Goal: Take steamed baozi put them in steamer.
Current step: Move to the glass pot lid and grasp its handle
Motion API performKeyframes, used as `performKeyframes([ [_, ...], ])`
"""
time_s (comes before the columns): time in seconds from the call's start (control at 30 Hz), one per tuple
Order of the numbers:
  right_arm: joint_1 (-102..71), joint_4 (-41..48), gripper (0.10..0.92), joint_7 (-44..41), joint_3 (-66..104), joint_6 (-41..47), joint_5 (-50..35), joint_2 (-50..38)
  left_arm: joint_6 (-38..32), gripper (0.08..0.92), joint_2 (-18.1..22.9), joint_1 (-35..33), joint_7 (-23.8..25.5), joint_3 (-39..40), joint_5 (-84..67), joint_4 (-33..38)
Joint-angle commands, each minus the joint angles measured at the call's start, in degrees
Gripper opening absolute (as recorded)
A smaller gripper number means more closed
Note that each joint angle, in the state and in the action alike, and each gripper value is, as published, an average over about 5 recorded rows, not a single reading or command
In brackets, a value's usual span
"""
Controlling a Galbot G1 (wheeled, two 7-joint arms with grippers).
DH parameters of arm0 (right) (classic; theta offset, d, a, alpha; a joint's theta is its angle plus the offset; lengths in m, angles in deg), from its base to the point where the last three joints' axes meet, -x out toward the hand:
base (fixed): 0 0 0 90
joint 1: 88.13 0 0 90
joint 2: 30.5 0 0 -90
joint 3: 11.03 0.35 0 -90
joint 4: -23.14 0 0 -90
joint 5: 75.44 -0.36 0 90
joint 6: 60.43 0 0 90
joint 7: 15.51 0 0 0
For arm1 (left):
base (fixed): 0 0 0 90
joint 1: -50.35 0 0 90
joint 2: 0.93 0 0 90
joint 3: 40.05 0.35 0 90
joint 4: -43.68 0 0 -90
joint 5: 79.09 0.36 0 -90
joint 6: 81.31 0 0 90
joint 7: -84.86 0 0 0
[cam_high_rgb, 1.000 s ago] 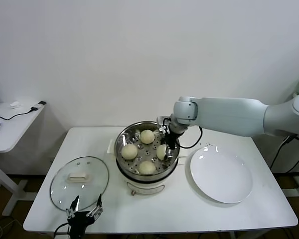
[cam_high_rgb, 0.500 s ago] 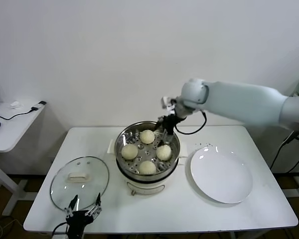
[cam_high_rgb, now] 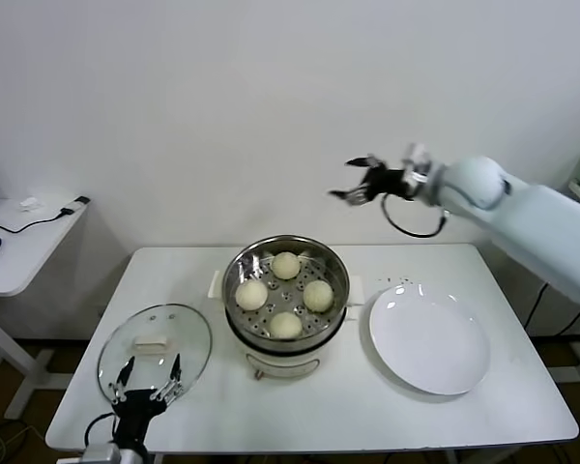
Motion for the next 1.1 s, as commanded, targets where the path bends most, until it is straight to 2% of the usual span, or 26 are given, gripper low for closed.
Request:
performKeyframes([
  [0.03,-56.85,-7.96,0.823,20.04,59.03,-9.65,9.10,-10.25,-8.93,0.823,-2.00,3.13,1.07,-0.96,8.67,-3.50],
  [0.17,-76.62,-9.73,0.823,18.00,76.61,-14.69,12.56,-2.59,-10.94,0.823,-2.00,3.68,-0.59,-0.78,12.37,-4.67],
  [0.3,-88.10,-10.64,0.823,16.03,84.55,-21.11,14.52,6.66,-13.44,0.823,-1.87,4.01,-5.04,-0.89,18.49,-6.79],
  [0.5,-96.55,-9.50,0.823,14.69,83.76,-28.22,18.36,18.21,-17.63,0.823,-2.39,3.96,-13.84,-1.48,30.72,-10.17],
  [0.67,-99.09,-9.20,0.823,15.20,80.57,-29.37,22.56,24.89,-19.72,0.823,-4.36,3.89,-22.71,-3.45,51.63,-14.80],
  [0.77,-99.43,-9.63,0.823,17.13,79.14,-27.29,24.69,27.57,-16.39,0.823,-6.17,3.84,-26.93,-4.25,63.88,-17.89],
  [0.9,-99.30,-10.33,0.823,18.95,77.83,-25.19,26.65,29.40,-7.53,0.823,-8.67,4.22,-30.37,-3.77,77.20,-22.35],
  [1.0,-99.11,-11.19,0.823,19.52,77.34,-24.41,27.85,30.20,-3.00,0.823,-9.93,5.57,-30.84,-3.39,83.37,-25.83],
  [1.1,-99.20,-12.39,0.823,19.87,77.08,-23.77,28.69,30.77,-2.30,0.823,-10.28,7.50,-29.84,-3.06,86.58,-28.00],
])
